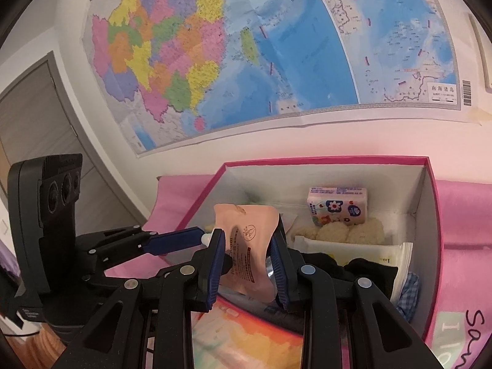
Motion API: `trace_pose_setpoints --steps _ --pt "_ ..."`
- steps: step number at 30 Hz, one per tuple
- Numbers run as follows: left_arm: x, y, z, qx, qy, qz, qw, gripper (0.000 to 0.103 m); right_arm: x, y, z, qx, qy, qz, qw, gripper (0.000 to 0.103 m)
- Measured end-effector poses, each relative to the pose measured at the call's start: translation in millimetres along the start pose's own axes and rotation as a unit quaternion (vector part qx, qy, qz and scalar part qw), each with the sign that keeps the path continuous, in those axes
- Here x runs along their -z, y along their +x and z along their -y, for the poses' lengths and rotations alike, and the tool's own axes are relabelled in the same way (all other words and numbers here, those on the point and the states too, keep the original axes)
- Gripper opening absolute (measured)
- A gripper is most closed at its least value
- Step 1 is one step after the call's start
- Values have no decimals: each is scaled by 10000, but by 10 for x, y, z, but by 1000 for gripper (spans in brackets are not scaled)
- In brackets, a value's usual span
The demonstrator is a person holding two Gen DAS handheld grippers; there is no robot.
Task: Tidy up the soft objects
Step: 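Lower the hand cream pouch into the pink box and open both grippers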
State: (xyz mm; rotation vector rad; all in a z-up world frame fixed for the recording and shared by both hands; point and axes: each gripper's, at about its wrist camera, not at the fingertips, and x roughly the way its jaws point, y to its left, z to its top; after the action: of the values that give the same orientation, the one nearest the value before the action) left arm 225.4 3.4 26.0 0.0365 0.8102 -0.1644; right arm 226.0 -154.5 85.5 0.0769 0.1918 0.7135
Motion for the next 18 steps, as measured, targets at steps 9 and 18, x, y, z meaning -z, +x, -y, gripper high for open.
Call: trace_pose_setpoints --steps 9,18 --pt "99 -119 -55 -88 -160 241 9995 58 52 -52 43 322 -76 52 9994 31" --pt "472 -707 -152 6 -470 1010 9938 85 372 -567 -181 390 -492 291 9976 75"
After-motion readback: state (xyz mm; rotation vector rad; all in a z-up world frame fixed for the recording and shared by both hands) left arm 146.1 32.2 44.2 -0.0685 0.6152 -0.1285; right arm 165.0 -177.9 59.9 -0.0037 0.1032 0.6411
